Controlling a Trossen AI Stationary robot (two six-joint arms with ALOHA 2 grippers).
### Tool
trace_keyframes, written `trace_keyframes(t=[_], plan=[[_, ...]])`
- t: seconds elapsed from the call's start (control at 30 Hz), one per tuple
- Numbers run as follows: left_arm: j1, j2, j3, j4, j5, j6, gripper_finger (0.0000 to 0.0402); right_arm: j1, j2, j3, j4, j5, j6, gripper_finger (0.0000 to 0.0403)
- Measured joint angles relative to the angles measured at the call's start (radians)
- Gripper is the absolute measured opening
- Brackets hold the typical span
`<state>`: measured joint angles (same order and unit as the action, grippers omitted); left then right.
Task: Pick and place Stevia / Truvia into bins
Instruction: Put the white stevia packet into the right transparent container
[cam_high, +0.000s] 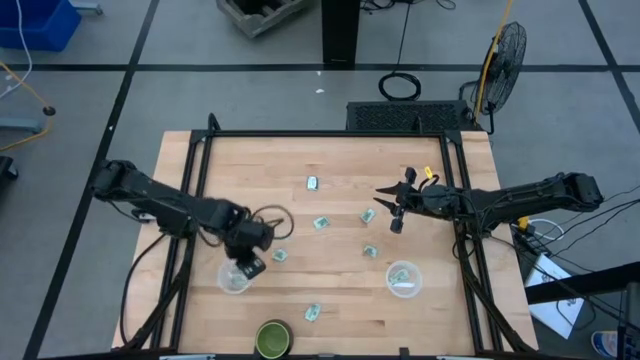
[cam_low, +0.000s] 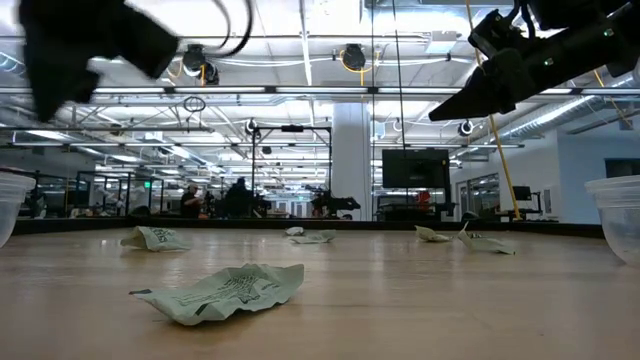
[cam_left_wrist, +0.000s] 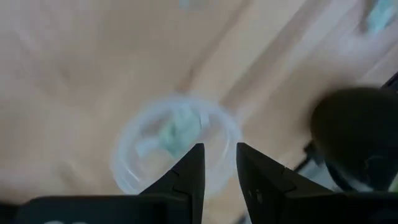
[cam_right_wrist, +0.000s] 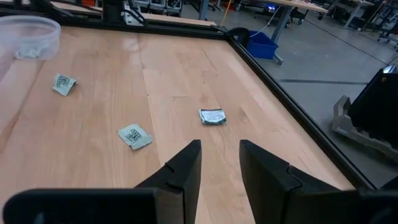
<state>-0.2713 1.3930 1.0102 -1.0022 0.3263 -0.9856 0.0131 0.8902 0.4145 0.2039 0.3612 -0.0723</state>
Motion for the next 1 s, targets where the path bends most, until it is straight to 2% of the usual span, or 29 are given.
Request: trace_keyframes(t=[0.1, 0.23, 0.3, 0.4, 0.5, 0.73, 0.9, 1.0], plan=[[0.045, -0.002, 0.066, 0.011, -0.164, 0.173, 0.0097, 0.0, 0.0, 0.0, -0.018, -0.033, 0.0, 0.0105], [0.095, -0.006, 0.131, 0.076, -0.434, 0.363, 0.0097, 0.0, 0.027, 0.0, -0.02, -0.214, 0.023, 0.0105], [0.119, -0.005, 0.142, 0.124, -0.535, 0.431, 0.0097, 0.0, 0.059, 0.0, 0.005, -0.281, 0.053, 0.0105], [0.153, -0.005, 0.144, 0.21, -0.636, 0.503, 0.0097, 0.0, 0.124, 0.0, 0.013, -0.284, 0.07, 0.0105], [0.186, -0.005, 0.144, 0.248, -0.672, 0.549, 0.0097, 0.0, 0.214, 0.0, 0.022, -0.281, 0.069, 0.0105], [0.241, -0.004, 0.144, 0.267, -0.673, 0.571, 0.0097, 0.001, 0.431, 0.0, 0.152, -0.227, 0.069, 0.0105], [0.263, -0.004, 0.144, 0.267, -0.673, 0.626, 0.0097, 0.002, 0.515, 0.0, 0.205, -0.222, 0.094, 0.0105], [0.273, -0.004, 0.144, 0.267, -0.673, 0.646, 0.0097, 0.002, 0.546, 0.0, 0.213, -0.139, 0.087, 0.0105]])
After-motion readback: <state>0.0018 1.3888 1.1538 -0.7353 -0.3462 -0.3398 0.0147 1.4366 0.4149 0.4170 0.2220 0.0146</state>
